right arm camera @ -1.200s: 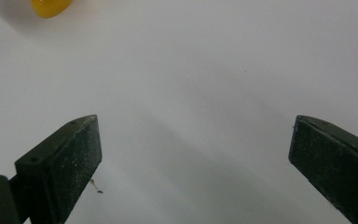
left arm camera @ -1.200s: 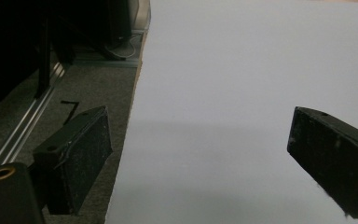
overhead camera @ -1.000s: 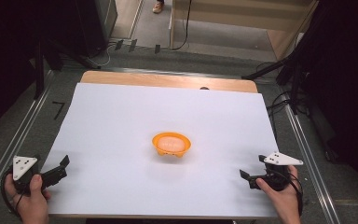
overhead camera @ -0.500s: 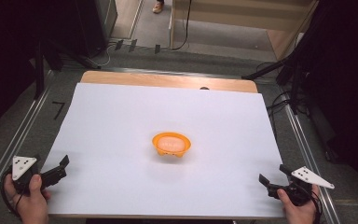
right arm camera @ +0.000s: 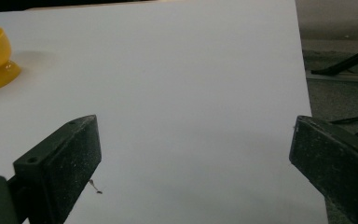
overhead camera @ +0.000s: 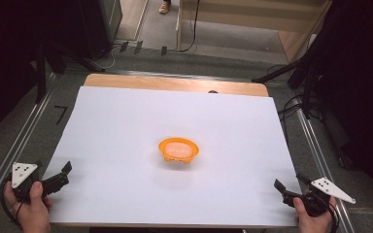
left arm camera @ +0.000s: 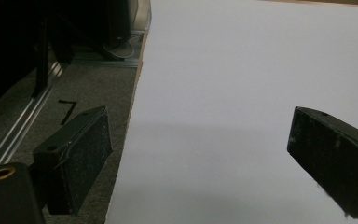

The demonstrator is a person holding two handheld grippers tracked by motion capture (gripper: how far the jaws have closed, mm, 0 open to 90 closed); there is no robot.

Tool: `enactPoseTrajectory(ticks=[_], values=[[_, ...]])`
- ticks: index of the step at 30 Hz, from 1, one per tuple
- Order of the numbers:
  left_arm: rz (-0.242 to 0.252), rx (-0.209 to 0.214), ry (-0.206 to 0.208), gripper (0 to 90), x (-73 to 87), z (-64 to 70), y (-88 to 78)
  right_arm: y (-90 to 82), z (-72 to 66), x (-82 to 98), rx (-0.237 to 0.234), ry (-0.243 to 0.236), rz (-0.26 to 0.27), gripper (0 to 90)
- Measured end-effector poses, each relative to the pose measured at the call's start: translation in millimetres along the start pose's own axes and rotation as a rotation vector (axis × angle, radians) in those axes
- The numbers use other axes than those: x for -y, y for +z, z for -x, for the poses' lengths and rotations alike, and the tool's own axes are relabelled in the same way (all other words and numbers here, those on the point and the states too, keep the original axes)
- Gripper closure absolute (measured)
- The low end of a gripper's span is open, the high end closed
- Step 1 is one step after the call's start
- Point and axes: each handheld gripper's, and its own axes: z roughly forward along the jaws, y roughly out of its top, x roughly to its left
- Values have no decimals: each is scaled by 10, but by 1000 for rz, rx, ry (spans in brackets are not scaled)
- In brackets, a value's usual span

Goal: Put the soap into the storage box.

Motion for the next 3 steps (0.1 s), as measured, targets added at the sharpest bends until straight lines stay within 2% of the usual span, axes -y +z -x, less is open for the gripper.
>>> enactPoseTrajectory(ticks=[3], values=[[-2, -1, 2, 68, -2, -1, 5, -2, 8, 1, 2, 16, 1, 22]])
